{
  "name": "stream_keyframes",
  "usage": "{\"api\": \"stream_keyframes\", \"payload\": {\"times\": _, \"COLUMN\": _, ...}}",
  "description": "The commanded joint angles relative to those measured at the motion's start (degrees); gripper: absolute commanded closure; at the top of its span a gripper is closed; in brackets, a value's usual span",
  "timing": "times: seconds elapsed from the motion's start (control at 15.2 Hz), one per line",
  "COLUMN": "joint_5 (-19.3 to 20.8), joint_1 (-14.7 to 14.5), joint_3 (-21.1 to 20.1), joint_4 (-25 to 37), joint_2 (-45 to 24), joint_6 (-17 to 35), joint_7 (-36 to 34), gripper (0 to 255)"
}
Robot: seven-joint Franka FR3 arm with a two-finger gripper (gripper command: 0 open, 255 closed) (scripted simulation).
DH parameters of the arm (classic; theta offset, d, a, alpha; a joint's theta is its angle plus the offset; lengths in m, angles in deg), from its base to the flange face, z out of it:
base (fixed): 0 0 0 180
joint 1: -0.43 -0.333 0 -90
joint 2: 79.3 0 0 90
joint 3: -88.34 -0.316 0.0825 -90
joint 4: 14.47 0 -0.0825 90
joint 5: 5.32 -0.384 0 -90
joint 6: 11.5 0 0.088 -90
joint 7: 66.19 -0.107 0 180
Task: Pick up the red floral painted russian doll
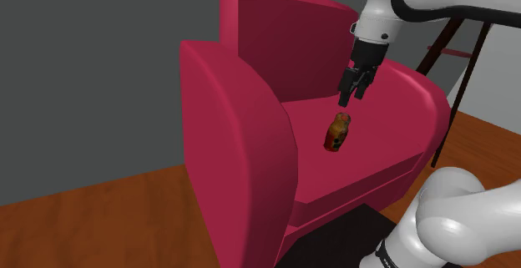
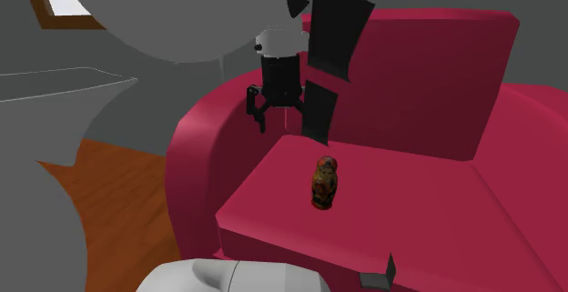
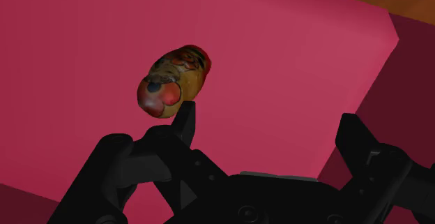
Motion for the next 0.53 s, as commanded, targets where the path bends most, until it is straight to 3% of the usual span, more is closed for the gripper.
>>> {"api": "stream_keyframes", "payload": {"times": 0.0, "joint_5": 0.00, "joint_1": 0.00, "joint_3": 0.00, "joint_4": 0.00, "joint_2": 0.00, "joint_6": 0.00, "joint_7": 0.00, "gripper": 0}}
{"api": "stream_keyframes", "payload": {"times": 0.46, "joint_5": 0.82, "joint_1": 2.88, "joint_3": 10.16, "joint_4": -3.72, "joint_2": -4.91, "joint_6": 10.00, "joint_7": 5.16, "gripper": 0}}
